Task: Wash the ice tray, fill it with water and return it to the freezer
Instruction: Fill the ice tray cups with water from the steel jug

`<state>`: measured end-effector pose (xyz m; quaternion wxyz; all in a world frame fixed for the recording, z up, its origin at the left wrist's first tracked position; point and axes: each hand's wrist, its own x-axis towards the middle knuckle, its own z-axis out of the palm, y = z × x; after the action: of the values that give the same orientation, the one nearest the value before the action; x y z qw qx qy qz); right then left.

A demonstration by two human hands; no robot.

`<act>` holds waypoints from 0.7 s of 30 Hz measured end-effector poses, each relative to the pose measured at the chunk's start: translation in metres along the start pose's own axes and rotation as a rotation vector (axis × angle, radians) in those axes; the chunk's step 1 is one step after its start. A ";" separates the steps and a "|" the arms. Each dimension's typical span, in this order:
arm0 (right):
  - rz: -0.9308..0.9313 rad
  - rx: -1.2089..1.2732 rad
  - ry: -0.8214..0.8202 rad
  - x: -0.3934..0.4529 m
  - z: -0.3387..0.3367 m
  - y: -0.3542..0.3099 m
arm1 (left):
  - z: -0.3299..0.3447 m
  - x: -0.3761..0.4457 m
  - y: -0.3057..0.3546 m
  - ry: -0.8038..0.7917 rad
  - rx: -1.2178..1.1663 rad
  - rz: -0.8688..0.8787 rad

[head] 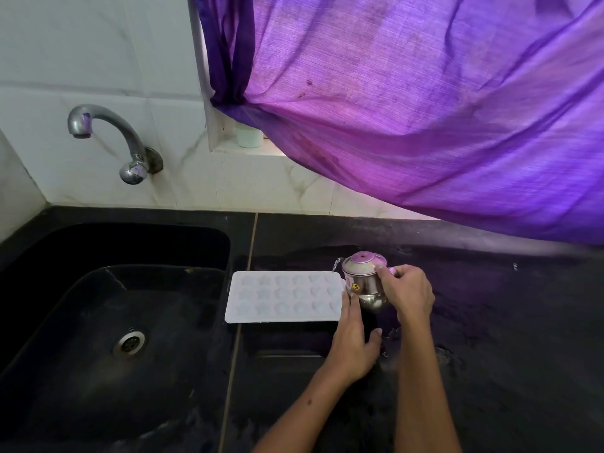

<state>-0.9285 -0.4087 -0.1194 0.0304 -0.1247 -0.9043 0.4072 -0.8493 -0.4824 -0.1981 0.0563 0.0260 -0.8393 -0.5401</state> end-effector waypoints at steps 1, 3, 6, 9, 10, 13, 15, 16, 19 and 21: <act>0.000 0.000 0.001 -0.001 -0.001 0.000 | 0.001 0.000 0.000 -0.001 0.006 -0.001; 0.000 -0.002 0.003 -0.002 -0.002 0.001 | 0.001 -0.001 0.000 -0.002 0.014 -0.003; -0.006 0.001 0.004 -0.003 -0.003 0.001 | 0.002 -0.002 0.000 0.004 0.014 0.000; -0.002 0.017 0.002 -0.005 -0.004 0.002 | 0.002 -0.004 0.001 0.005 0.019 -0.002; -0.003 0.026 0.000 -0.005 -0.004 0.002 | 0.001 -0.005 0.000 0.008 0.018 0.000; 0.008 0.072 0.003 -0.008 -0.005 0.004 | 0.000 -0.007 0.000 0.013 0.013 0.008; 0.022 0.122 0.009 -0.010 -0.007 0.004 | -0.002 -0.009 0.000 0.018 -0.003 0.001; 0.026 0.149 0.013 -0.012 -0.008 0.003 | -0.002 -0.010 0.000 0.022 -0.007 0.001; 0.029 0.209 0.026 -0.016 -0.009 -0.001 | -0.004 -0.011 0.001 0.047 -0.003 0.012; 0.026 0.229 0.030 -0.019 -0.009 -0.003 | -0.004 -0.012 0.002 0.064 -0.009 0.027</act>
<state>-0.9094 -0.4091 -0.1102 0.0528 -0.1384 -0.8496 0.5061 -0.8369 -0.4843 -0.1953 0.0907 0.0318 -0.8350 -0.5418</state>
